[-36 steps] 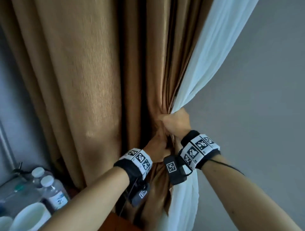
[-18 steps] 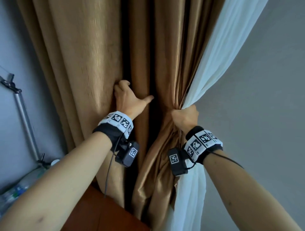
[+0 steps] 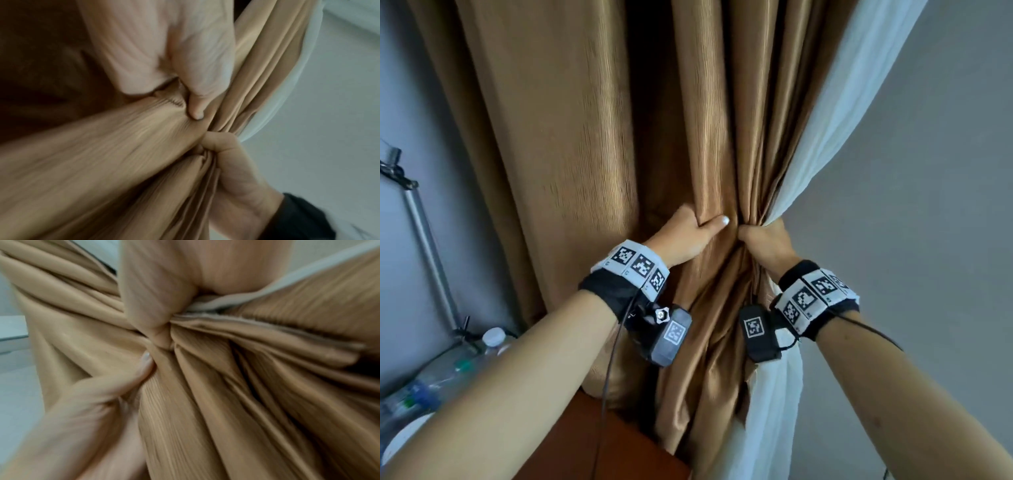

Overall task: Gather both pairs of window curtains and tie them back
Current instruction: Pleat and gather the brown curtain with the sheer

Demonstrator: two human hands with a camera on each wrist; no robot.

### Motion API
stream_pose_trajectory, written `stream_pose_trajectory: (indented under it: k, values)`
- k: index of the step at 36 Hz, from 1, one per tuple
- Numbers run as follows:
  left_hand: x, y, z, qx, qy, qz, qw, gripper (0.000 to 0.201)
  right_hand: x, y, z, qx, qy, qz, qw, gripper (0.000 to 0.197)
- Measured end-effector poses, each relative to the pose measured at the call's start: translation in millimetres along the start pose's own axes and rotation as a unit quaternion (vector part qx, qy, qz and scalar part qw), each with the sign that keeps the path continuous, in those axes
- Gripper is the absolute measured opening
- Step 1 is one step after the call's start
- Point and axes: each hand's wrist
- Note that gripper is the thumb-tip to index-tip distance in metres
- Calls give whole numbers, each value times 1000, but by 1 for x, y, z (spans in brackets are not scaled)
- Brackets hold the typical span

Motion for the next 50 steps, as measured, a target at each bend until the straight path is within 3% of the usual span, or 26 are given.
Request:
stream_pose_trajectory:
  k: [1,4,6,11,17,19,22,26,28,30,32,34,36,40,43,44,46,50]
  values:
    - [1,2,1,-12,2,13,1000,74,1,-1,3,36,8,-26,999,41]
    - [1,12,9,-3,56,48,997,38,-1,-6,9,135,44,-85,986,51]
    - [8,20,16,-4,72,65,995,35,-4,-8,8,172,44,-103,979,58]
    - [7,37,16,74,104,-48,991,35,-2,-8,4,136,-19,-93,986,78]
    - [10,49,15,95,107,-118,983,41,-3,-10,3,157,-45,-50,985,86]
    - [6,48,15,114,113,-142,977,27,-4,-7,2,129,-41,-29,990,71]
    - [2,44,12,148,131,-166,966,23,-8,2,0,-3,-29,-10,1000,46]
    - [8,30,9,175,93,-196,960,45,-4,5,0,-103,-34,33,993,29]
    - [14,19,14,104,110,-203,967,50,-1,1,-2,-120,-40,37,991,28]
    - [14,3,19,-29,143,-171,974,46,-1,-4,-5,-129,-28,33,991,29]
    - [13,-15,16,-138,131,-136,972,42,-1,-6,-10,-126,-8,26,992,26]
    - [14,-32,11,-199,96,-129,967,44,-2,-5,-14,-127,13,27,991,25]
    - [15,-46,8,-240,88,-151,955,47,-1,-2,-17,-131,26,25,991,37]
    - [17,-63,11,-338,88,-260,900,59,2,3,-16,-134,44,26,990,47]
    - [17,-78,17,-443,13,-343,828,79,3,1,-14,-135,42,24,990,49]
    - [18,-83,18,-460,-17,-343,819,89,3,0,-14,-134,41,24,990,48]
    - [24,-93,19,-464,-58,-299,832,110,2,-1,-14,-130,33,25,991,35]
    - [24,-95,20,-387,-55,-92,916,139,2,0,-10,-120,19,24,992,25]
Point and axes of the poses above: each hand's wrist, its own z-axis away from the middle knuckle, its own y-axis out of the palm, x = y × z, and after that the axes turned 15 degrees about y, right-handed
